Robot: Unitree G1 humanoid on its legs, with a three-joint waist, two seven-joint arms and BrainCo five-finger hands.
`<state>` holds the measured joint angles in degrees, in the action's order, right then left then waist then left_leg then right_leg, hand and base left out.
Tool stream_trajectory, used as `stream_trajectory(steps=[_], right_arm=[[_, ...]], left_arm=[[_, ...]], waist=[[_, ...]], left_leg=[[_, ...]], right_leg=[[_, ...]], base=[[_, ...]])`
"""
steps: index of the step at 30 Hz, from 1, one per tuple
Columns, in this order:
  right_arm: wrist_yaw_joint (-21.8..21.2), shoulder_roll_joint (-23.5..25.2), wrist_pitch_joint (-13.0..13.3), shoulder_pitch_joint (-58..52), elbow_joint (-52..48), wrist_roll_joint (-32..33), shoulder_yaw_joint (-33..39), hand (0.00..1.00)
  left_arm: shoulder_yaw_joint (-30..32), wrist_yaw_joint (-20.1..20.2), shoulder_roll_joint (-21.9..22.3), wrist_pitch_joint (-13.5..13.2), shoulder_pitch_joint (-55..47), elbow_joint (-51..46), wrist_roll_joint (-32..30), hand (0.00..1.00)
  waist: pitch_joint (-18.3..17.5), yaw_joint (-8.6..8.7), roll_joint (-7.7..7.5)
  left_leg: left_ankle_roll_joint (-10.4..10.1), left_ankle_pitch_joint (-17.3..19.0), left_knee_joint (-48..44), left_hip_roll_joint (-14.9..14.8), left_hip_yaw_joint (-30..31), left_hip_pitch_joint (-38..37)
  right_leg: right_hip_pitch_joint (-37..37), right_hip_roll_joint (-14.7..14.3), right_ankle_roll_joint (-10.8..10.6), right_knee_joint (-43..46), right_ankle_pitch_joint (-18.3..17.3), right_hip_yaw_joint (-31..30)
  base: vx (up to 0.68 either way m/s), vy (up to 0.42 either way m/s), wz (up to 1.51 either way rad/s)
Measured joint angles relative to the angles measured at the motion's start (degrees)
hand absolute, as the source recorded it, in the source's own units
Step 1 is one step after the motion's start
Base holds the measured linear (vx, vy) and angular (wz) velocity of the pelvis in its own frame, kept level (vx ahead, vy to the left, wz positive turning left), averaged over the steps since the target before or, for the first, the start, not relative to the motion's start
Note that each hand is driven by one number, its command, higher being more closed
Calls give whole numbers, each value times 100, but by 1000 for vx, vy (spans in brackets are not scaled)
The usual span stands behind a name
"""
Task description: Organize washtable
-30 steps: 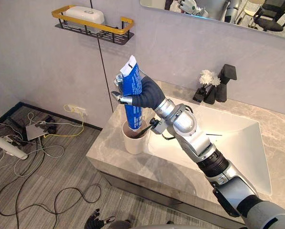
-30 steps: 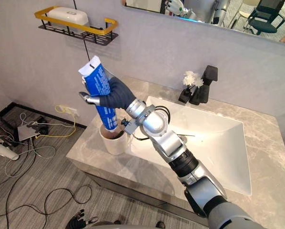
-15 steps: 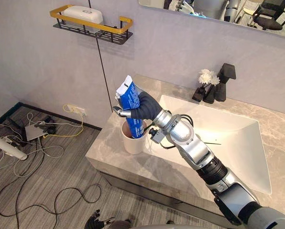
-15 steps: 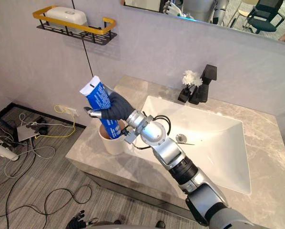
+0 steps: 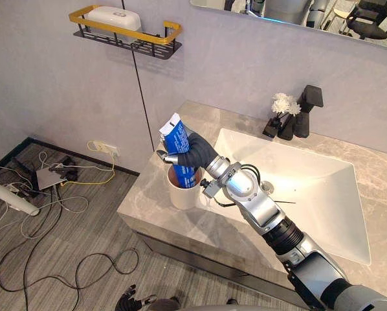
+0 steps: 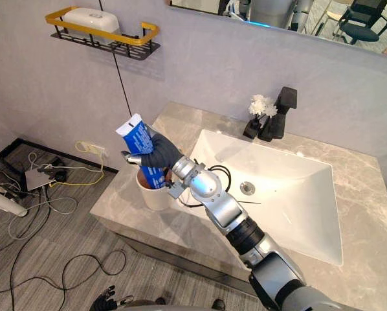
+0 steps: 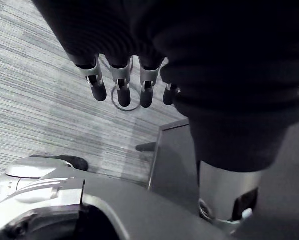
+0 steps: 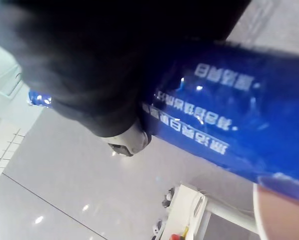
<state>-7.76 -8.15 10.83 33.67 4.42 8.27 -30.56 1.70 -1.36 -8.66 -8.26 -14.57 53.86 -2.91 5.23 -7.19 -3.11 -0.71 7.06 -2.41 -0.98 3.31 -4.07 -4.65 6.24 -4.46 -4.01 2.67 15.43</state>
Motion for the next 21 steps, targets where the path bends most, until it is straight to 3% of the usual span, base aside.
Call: stream_trajectory(steps=[9,10,21], right_arm=[[8,46,-3,0,222,-118,-151,100],[8,47,-3,0,221,-118,-151,0],[13,110,-3,-63,221,-212,-148,0]], left_arm=[[0,-3,20,1,21,2,1,0],[0,-3,23,1,22,1,1,0],[0,-3,23,1,23,4,3,0]], waist=[[48,0,38],[51,1,42],[52,2,43]], left_leg=[[0,0,-20,1,27,22],[0,0,-24,1,32,26],[0,0,-38,2,42,33]], right_leg=[[1,0,0,1,0,10],[1,0,0,1,0,13],[-2,0,0,5,0,13]], base=[[0,0,0],[0,0,0],[0,0,0]])
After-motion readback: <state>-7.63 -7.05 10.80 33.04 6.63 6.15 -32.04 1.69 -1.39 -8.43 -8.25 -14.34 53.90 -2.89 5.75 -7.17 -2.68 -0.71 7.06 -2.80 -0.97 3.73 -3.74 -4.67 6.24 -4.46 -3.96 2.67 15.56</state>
